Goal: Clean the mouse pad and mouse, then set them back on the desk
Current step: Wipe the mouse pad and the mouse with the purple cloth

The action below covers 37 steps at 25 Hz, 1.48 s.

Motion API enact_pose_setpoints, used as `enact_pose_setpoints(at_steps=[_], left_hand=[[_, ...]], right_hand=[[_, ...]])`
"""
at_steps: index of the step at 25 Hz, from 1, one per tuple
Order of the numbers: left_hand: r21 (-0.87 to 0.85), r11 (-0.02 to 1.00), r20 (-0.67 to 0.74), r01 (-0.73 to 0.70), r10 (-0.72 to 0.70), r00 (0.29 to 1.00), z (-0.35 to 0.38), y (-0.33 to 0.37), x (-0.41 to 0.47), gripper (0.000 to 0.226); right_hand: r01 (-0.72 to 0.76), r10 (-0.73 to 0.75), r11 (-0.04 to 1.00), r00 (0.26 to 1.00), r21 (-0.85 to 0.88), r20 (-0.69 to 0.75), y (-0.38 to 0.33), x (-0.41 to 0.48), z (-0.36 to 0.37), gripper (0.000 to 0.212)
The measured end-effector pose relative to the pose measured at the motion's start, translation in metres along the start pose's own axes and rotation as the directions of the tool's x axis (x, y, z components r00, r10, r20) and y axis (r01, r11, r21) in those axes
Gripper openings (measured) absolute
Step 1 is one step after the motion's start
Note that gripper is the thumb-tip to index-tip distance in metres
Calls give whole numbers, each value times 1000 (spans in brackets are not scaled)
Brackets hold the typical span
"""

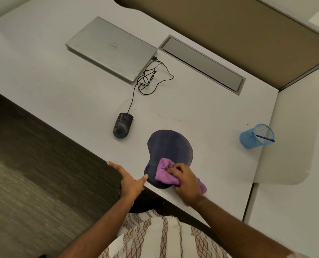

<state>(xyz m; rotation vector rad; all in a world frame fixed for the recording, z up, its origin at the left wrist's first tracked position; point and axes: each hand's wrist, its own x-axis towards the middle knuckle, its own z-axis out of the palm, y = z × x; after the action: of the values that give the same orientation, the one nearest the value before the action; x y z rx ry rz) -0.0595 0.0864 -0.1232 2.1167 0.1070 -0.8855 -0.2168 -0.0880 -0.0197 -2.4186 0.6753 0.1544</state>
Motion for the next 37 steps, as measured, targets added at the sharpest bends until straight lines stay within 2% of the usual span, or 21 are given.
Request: enact_pose_setpoints(at_steps=[3,7,11,13,17,21,24,25,30,34,37], left_hand=[[-8,1000,-2,10,-10,1000,-1,3,-5,161],[-29,1000,-5,10,-10,1000,-3,6,-7,160],[-30,1000,5,5,-5,1000,-5,10,-12,158],[-21,1000,-4,11,-11,1000,-5,11,-10,159],[-34,999,19,38,-37,999,3,-5,6,162],[1,1000,1,19,-19,1000,-4,12,-11,158],[34,999,-2,-5,5,1000,-5,14,-14,158],[24,1000,5,0,0,1000,-6,17,-15,158],[17,1000,5,14,-14,1000,-3,5,-4,162],[53,999,6,8,-9,1000,-6,21,-19,156],[61,998,-26,7,-6,1000,0,6,-8,156]], right_hand=[[53,-48,994,997,-92,53,25,14,-16,50],[-104,100,992,994,-76,-46,59,56,-38,54],[-286,310,946,934,150,-175,52,82,-59,36],[-311,367,908,913,281,-177,42,71,-60,33],[-183,225,955,960,235,-167,18,6,-23,31],[-96,98,980,995,174,-7,-3,-49,17,39],[-53,52,997,998,64,23,10,-42,7,41],[-47,47,998,999,44,-9,15,-36,2,41],[-204,219,972,966,117,-136,13,-23,1,45],[-41,41,989,999,142,4,-23,-30,11,39],[25,-26,997,999,75,19,-44,-2,11,52]])
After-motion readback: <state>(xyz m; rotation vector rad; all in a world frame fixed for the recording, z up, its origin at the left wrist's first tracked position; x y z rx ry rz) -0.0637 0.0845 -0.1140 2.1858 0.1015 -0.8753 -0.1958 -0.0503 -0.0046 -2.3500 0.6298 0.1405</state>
